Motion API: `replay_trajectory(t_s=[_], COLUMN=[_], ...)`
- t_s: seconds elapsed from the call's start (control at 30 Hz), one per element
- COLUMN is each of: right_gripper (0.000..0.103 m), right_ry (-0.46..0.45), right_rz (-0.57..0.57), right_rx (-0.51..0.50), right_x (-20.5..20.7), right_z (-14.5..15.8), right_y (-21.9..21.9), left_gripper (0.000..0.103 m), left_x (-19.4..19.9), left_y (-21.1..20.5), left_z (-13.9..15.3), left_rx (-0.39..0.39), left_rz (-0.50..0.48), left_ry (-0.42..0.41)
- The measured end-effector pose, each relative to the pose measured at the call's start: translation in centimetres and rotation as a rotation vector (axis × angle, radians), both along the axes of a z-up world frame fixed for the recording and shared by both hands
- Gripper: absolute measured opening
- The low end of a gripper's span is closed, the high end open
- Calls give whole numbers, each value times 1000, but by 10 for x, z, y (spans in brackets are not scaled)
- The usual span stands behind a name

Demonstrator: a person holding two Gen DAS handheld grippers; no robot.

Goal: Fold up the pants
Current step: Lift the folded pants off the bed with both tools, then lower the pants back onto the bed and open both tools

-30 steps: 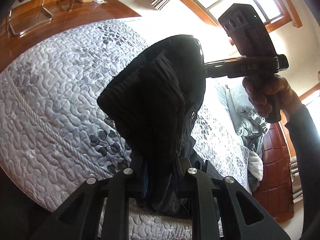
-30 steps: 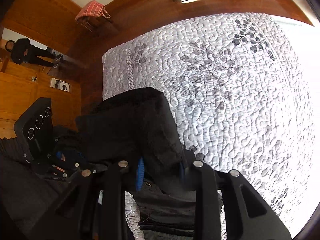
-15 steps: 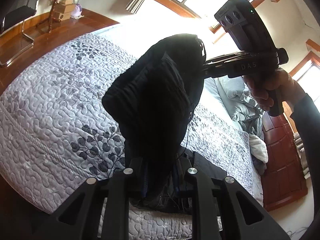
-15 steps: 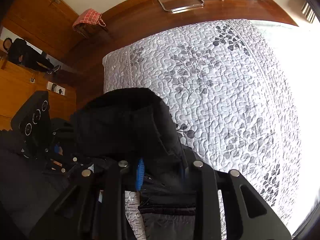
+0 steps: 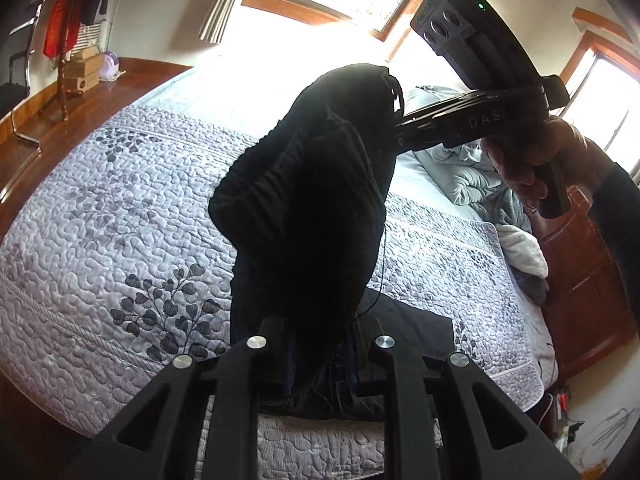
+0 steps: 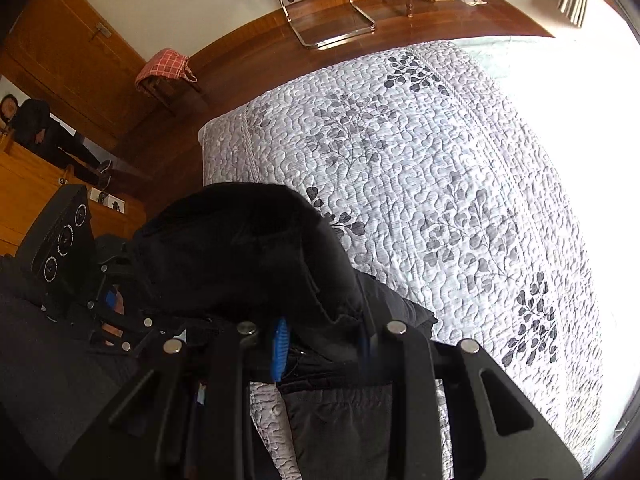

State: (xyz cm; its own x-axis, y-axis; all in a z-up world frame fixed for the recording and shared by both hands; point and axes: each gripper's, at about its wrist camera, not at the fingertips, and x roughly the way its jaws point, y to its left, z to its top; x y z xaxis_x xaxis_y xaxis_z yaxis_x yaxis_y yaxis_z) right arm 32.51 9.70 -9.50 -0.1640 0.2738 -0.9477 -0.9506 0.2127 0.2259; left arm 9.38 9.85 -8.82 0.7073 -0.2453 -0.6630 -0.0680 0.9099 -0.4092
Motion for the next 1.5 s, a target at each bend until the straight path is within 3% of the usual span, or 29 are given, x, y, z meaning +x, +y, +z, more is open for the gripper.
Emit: replay_trajectory(t_s=[0.47,0.83,1.27,1.5], right_gripper=[26,27,35,40], right_ry=[-1,16,2,28], right_rz=[-95,-190,-229,-359], right_rx=[37,32,21,29], right_x=[4,3,0,-7], right_z=[-8,-61,-115,-136], right_y=[-130,-249,-319,-373], left_gripper=[19,20,25,40], left_x=[16,25,33,32], left_y=[-143,-262,-318,-328], left_z=[-3,-54,-111,-135], left_rx=[214,365,491,481], left_rz=[-173,-334,-430,-491], left_ry=[-14,18,88,141])
